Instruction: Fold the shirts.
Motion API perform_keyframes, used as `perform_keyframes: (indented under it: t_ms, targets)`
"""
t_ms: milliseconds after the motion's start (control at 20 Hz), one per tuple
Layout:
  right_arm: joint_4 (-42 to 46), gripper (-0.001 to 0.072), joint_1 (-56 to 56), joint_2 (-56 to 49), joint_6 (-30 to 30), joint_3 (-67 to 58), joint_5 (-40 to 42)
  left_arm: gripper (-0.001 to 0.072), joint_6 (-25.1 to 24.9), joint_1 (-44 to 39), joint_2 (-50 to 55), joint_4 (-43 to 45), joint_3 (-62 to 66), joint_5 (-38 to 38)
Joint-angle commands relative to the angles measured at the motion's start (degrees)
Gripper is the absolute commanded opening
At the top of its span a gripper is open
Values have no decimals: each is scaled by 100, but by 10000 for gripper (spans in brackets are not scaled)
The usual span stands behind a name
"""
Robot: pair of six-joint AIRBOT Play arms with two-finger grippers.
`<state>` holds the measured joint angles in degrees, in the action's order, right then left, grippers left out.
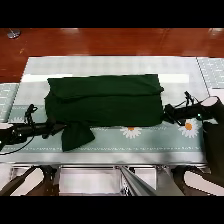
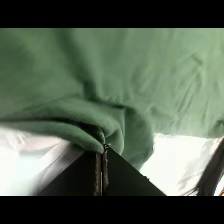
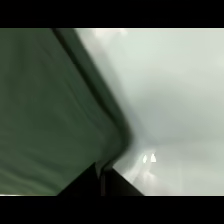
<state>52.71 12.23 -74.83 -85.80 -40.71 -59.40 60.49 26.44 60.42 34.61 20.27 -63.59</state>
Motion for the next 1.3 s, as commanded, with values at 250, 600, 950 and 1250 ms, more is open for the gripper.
perform_keyframes:
  t_ms: [250, 600, 950, 1250]
  targets:
    - [140, 31, -129, -433, 192, -1963, -466, 19, 94, -240, 398, -37, 2358, -111]
    - [-114, 31, -131, -1871, 153, -3792, -507, 18, 1145, -859, 2669, -31, 4682, 15]
    - [-245, 32, -181, -3464, -125, -5696, -664, 18, 1593, -933, 4166, 0, 6105, 103]
    - [-557, 59, -223, -4039, -205, -6100, -599, 19, 1659, -1023, 4511, 0, 6166, 520]
